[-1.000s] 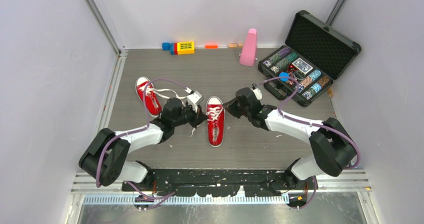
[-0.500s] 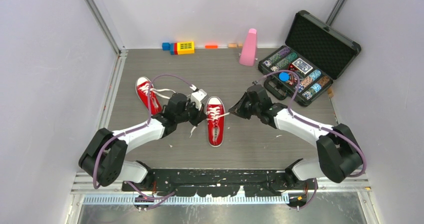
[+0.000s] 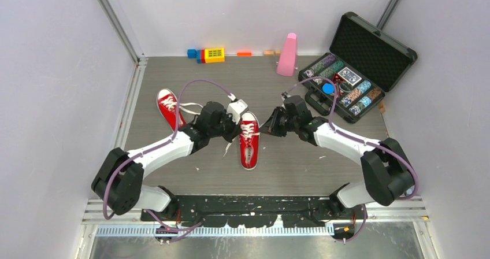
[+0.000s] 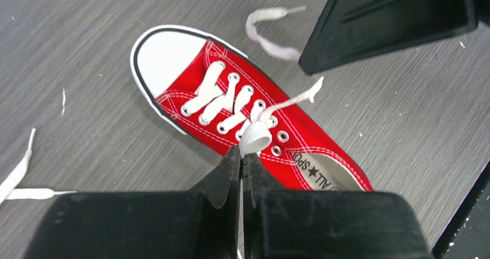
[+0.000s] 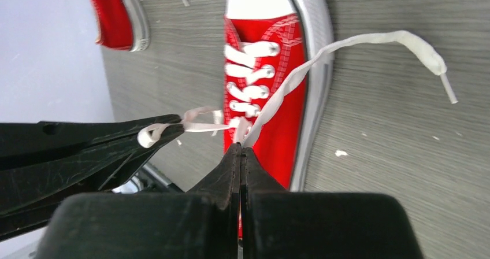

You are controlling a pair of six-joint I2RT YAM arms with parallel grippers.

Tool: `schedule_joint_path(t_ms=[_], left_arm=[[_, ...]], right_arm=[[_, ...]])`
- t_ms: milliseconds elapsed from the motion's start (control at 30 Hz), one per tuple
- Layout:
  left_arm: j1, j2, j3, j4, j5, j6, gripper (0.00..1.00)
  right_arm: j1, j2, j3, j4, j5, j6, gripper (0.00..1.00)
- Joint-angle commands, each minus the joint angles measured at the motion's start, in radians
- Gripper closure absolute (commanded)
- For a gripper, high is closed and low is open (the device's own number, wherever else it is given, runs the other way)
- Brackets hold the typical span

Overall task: Tie the shoes
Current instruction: Wrap the shoelace around the shoelace.

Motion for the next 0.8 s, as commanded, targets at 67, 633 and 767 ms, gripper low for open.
schedule_joint_path(t_ms=[67, 633, 767], left_arm=[[-0.006, 0.027, 0.089, -0.068, 0.016, 0.067, 1.0], [-0.007, 0.1, 0.108, -0.031, 0.096, 0.133, 1.0], [-0.006, 0.125, 0.131, -0.042, 0.081, 0.127, 1.0]], right_arm=[[-0.012, 0.036, 0.049, 0.205, -0.167, -0.03, 1.0], [-0.07, 0.208, 0.03, 0.506, -0.366, 0.086, 0.92], [-0.073, 0.219, 0.022, 0.53, -0.384, 0.097, 0.91]])
